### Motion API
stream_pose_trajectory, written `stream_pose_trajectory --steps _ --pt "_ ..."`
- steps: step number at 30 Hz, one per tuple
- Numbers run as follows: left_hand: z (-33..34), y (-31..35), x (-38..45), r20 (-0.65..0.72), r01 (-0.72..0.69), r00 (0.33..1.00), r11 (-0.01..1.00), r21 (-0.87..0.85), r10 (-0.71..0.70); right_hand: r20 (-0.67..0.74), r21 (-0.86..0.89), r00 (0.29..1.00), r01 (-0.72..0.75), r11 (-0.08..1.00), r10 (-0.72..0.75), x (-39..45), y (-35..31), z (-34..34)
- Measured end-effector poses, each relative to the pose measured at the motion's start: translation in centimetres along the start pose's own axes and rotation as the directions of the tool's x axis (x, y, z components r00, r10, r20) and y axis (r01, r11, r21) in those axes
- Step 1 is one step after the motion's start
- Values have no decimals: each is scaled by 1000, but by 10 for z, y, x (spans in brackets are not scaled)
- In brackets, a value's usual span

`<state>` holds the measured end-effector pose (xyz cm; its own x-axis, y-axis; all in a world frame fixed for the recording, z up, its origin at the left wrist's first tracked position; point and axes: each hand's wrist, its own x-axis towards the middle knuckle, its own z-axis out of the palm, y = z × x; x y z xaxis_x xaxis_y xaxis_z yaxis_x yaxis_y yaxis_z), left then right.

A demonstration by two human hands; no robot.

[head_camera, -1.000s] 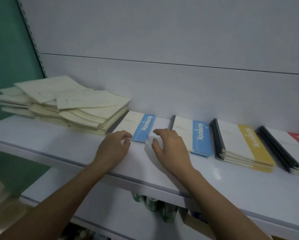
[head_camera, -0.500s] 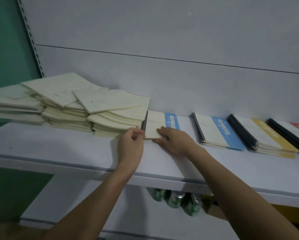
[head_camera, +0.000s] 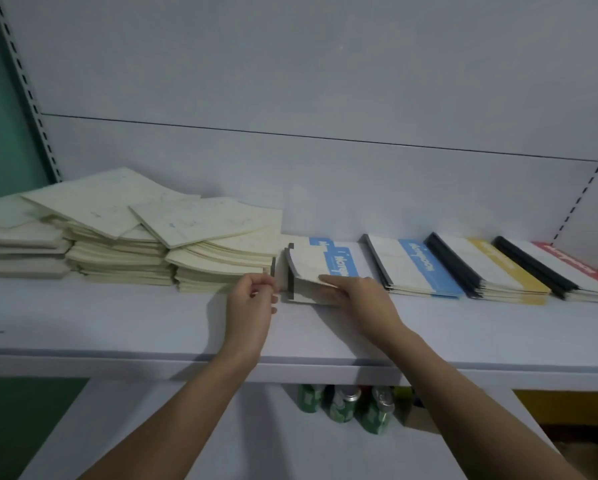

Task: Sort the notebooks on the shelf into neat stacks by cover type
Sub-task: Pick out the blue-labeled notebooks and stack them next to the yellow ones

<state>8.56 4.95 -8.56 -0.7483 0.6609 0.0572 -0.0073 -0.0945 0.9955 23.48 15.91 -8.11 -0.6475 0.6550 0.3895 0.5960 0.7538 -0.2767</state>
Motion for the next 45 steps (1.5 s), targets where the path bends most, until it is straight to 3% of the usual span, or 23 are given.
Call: stream_pose_trajectory --steps 2,5,7,9,11,13,16,18,20,22,24,26,31,34,35,39,41,43,45 --pt "1 12 -3 146 173 977 980 -98 -158 -168 91 986 2 996 13 4 8 -8" --pt "14 38 -3 433 453 831 876 -166 -348 -370 69 929 20 997 7 10 9 -22" --pt "26 55 7 551 558 744 806 -199 -379 -437 14 895 109 994 -92 8 7 -30" --pt "37 69 19 589 601 721 752 -270 -364 -434 -74 861 261 963 -267 9 8 -33" --pt "45 82 26 541 562 762 779 -280 -355 -379 -100 832 399 911 -406 12 9 -39" --pt "44 88 32 409 434 851 880 -193 -330 -278 -31 870 414 910 -406 14 11 -45" --pt "32 95 42 271 227 943 968 -106 -191 -188 188 971 184 965 -149 16 22 -39" --pt "22 102 46 201 137 972 988 -74 -119 -102 315 994 -7 949 41 18 28 -31" --pt "15 108 49 146 90 986 994 -55 -81 137 254 989 -90 963 57 23 29 -25" --pt "11 111 47 131 74 989 995 -59 -66 367 112 930 -41 993 -3 27 24 -21" --pt "8 110 46 126 76 990 996 -49 -69 468 39 883 29 999 -44 29 18 -19" --pt "3 108 47 120 74 990 996 -42 -69 472 10 878 87 996 -82 28 15 -18" --pt "-16 109 53 107 91 990 995 -29 -87 296 100 950 68 993 -95 27 24 -20" --pt "-23 108 53 119 108 987 994 -10 -106 97 449 985 -169 878 140 40 27 -30" --pt "-23 107 53 137 117 984 993 -10 -115 8 529 976 -188 827 216 44 25 -37" --pt "-9 98 52 185 131 974 991 -13 -127 -273 691 913 -34 723 304 56 6 -60" --pt "3 97 52 207 122 971 993 -6 -118 -363 643 905 71 763 221 55 -9 -65" --pt "15 99 52 238 141 962 990 -28 -130 -421 430 907 169 887 31 48 -19 -64" --pt "23 102 55 285 186 945 980 -66 -161 -411 182 893 275 944 -181 41 -22 -58"
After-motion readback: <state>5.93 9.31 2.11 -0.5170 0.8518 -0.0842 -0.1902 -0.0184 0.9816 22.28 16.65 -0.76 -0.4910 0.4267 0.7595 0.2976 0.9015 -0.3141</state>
